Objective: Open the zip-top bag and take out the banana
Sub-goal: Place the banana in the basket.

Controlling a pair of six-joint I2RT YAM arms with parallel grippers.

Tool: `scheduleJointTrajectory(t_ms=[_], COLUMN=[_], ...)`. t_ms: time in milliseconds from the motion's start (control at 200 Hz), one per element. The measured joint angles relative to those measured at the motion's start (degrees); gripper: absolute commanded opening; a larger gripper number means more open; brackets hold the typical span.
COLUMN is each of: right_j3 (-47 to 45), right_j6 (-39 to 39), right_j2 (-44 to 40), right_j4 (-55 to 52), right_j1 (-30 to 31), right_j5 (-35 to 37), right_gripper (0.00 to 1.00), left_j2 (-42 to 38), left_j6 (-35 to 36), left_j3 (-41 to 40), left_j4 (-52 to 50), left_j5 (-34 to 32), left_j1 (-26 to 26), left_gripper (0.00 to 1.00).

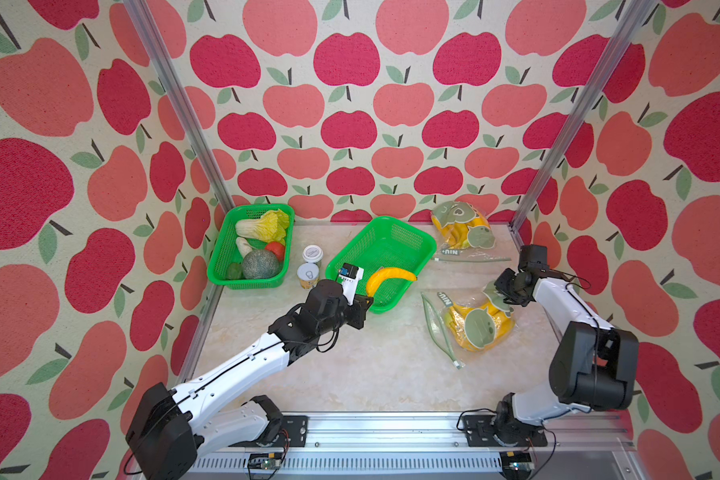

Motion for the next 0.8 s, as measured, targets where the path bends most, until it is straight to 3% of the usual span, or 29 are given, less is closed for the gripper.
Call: scheduleJointTrajectory(t_ms=[215,395,490,800], right_j3=[-1.25,-1.88,-2.05,-2.73], right_j6=[0.00,-0.02,-0.02,-0.04], right_j2=[-1.46,-2.54,-2.58,-2.58], right_j4=[0.42,0.44,0.46,0.66], right_j1=[0.11,0.26,0.28,0.39], right_j5=[-0.68,-1.09,-1.11,-1.55], right_gripper=[0.06,0.06,0.06,0.07], left_j2=[25.44,42.88,48.83,59.28], left_j6=[4.24,6.01,6.64,7.04], left_j3=[26.56,40.02,44.59,55.82], left_j4=[-7.04,-14.16,-17.68,-23.37], left_j5=[8.15,13.51,14.69,15.61], left_j1=[8.24,12.87,13.79,13.33], left_gripper=[0.06,0.08,0.19,0.21])
